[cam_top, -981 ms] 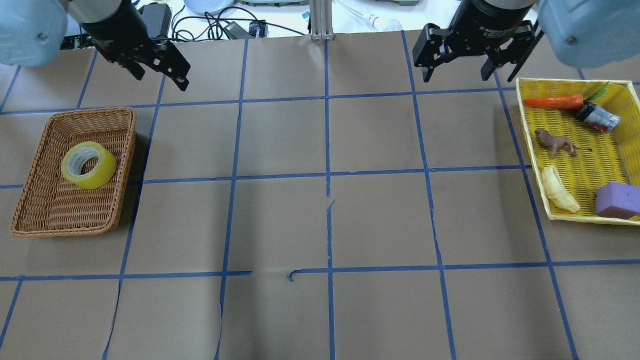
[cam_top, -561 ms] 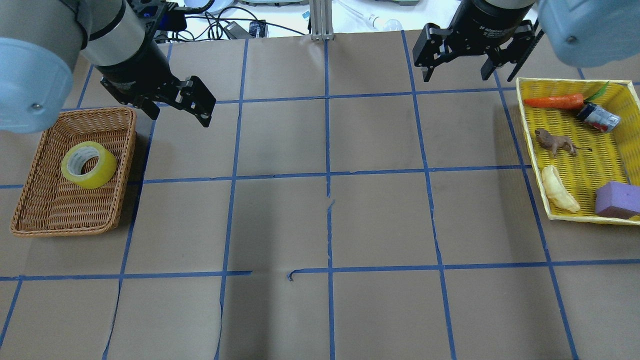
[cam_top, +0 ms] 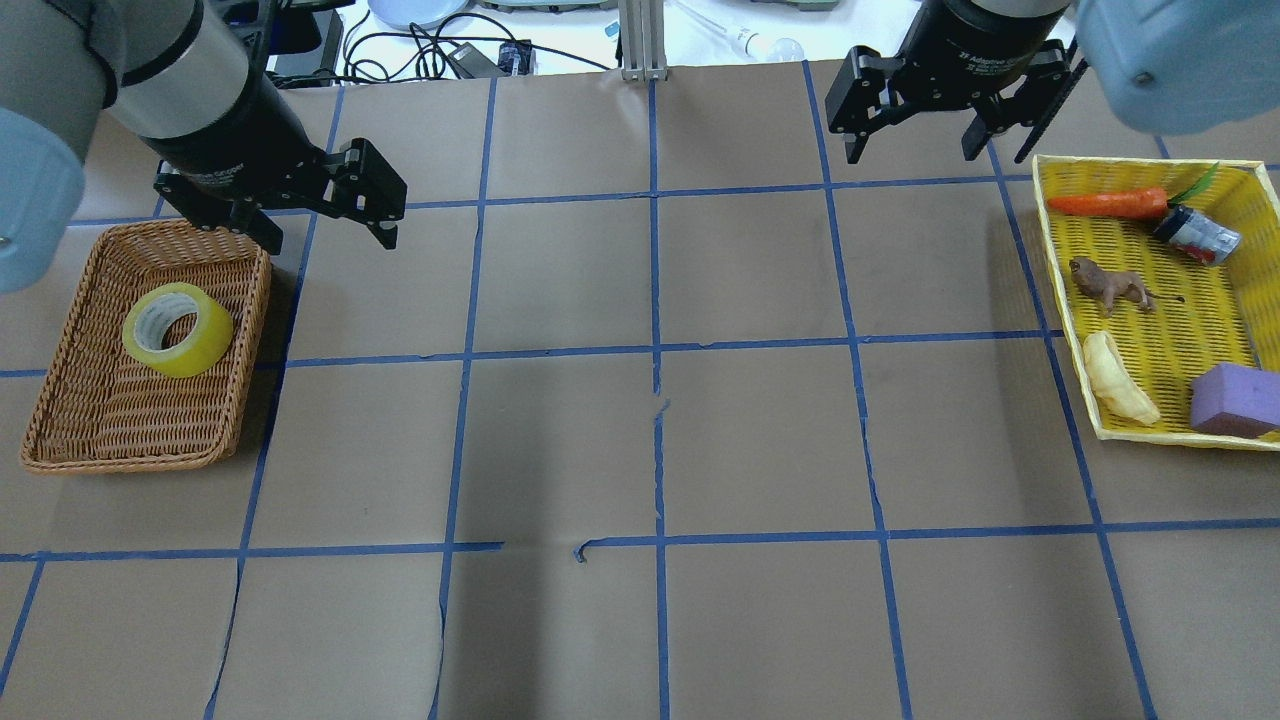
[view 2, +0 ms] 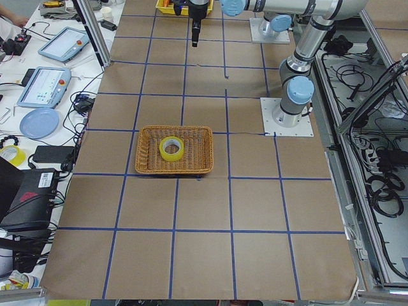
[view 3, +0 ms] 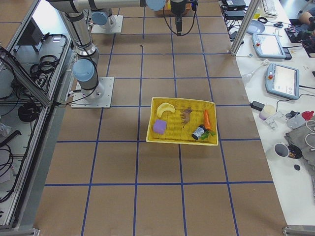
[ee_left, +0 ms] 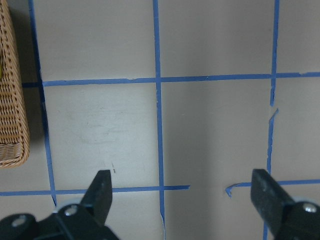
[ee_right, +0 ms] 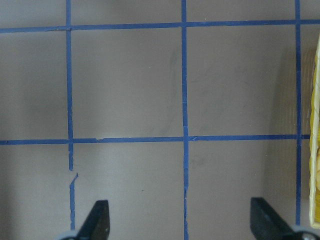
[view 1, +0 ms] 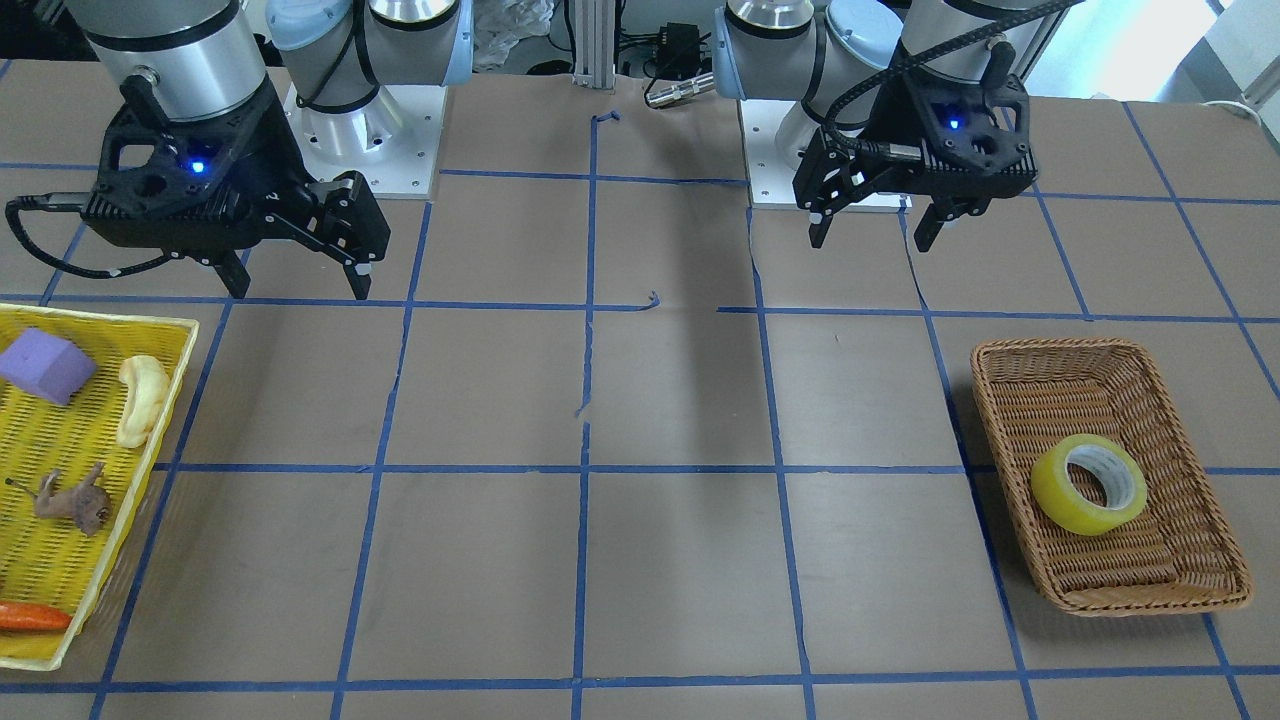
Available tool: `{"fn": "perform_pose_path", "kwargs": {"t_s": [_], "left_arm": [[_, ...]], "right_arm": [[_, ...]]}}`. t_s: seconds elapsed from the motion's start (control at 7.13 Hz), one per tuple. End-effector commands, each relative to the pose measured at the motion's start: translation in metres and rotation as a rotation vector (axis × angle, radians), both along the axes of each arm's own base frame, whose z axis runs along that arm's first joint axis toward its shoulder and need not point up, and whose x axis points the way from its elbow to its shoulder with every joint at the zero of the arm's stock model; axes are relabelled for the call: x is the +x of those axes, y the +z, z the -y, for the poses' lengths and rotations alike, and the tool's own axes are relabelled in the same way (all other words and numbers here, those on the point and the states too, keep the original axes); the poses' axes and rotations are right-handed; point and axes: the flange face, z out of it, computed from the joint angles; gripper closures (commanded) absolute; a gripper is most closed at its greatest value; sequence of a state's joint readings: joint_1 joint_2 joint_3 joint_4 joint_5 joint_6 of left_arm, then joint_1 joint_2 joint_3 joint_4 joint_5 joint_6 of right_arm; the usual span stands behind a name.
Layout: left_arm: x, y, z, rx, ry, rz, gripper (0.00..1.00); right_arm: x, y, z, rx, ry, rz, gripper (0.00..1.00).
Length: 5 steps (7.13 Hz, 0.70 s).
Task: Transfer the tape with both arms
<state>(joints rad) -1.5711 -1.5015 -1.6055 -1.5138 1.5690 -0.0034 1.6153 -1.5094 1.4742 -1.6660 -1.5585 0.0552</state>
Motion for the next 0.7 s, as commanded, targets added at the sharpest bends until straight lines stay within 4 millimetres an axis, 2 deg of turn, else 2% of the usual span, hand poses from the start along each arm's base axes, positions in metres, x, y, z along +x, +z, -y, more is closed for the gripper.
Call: {"fn": "perform_pose_path", "kwargs": {"t_s": [0.0,0.56], "left_arm": [[0.0056,0.0010,-0.0020,0.004,0.006,0.047,0.00],[0.0054,-0.0005,-0.0001,0.008,-0.007,0.040,0.00]], "right_arm": [[0.0000,0.0000,0.0000,0.000,0.000,0.000,0.00],[0.0000,-0.0007,-0.0001,0.002,0.000,0.000,0.00]]}}
